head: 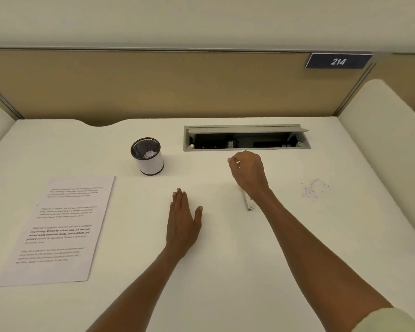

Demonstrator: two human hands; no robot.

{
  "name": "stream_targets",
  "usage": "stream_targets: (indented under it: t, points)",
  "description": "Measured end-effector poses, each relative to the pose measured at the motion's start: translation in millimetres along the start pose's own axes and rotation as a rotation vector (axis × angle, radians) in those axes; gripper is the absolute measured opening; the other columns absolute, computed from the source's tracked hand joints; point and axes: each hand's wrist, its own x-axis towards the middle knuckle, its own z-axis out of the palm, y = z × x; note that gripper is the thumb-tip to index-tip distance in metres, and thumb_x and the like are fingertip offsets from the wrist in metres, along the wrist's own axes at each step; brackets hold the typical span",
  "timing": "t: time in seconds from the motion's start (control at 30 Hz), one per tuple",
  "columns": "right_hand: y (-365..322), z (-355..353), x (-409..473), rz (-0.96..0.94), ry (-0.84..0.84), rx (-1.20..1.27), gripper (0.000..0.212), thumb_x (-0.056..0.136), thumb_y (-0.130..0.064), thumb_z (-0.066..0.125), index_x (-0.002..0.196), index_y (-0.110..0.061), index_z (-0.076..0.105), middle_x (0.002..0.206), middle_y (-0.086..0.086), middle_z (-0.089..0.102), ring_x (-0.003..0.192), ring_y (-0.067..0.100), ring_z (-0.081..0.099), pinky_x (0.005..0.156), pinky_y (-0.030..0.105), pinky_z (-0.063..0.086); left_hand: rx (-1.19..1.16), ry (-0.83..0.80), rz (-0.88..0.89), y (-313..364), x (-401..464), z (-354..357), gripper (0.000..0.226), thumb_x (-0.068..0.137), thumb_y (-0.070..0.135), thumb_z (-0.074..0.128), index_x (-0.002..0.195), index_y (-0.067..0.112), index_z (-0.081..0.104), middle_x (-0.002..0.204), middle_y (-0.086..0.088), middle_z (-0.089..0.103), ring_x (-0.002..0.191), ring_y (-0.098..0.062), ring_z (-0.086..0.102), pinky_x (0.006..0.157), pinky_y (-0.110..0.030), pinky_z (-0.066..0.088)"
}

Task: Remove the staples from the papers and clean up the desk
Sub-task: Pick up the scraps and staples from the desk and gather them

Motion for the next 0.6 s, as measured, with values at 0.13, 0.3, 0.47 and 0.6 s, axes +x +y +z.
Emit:
stream_targets:
  t: [0.13,0.3,0.47,0.6]
  points:
    - [59.8,-37.8,-17.2,0.104,0.056,-0.042,0.026,0.086,-0.004,0.055,0.061,-0.004,0.053,0.065,0.011,0.059,0.061,0.023,0.05,0.058,0.029,0.035,-0.013,0.001,0.086,41.1,-9.4,26.5,0.064,0.103,0.031,0.047,0.154,0.001,0.023,0.166,-0.008,0.012,0.154,-0.017,0.005,0.124,-0.029,0.005]
    - [134.5,-77.6,-29.6,0.25,0.057,-0.068,0.022,0.083,0.003,0.052,0.063,-0.003,0.058,0.07,0.01,0.066,0.066,0.023,0.059,0.054,0.025,0.039,0.017,-0.027,0.276,84.7,-21.0,64.6,0.061,0.103,0.031,0.045,0.154,0.003,0.027,0.166,-0.005,0.014,0.153,-0.013,0.007,0.123,-0.027,0.006]
    - [195.5,-107.8,-27.6,0.418,0.095,-0.069,0.028,0.083,0.012,0.048,0.099,0.005,0.07,0.106,0.018,0.069,0.103,0.032,0.063,0.087,0.033,0.049,0.068,-0.053,0.469,112.4,-33.0,97.9,0.056,0.1,0.028,0.044,0.149,0.002,0.039,0.161,-0.009,0.029,0.151,-0.019,0.024,0.121,-0.035,0.024]
    - [234.9,-125.8,-26.1,0.551,-0.102,-0.231,0.013,0.087,0.007,0.045,0.089,0.005,0.058,0.102,0.023,0.054,0.101,0.035,0.051,0.083,0.034,0.041,0.122,-0.059,0.533,113.4,-45.3,117.0,0.057,0.099,0.024,0.044,0.149,-0.001,0.037,0.161,-0.012,0.027,0.15,-0.024,0.024,0.121,-0.035,0.021]
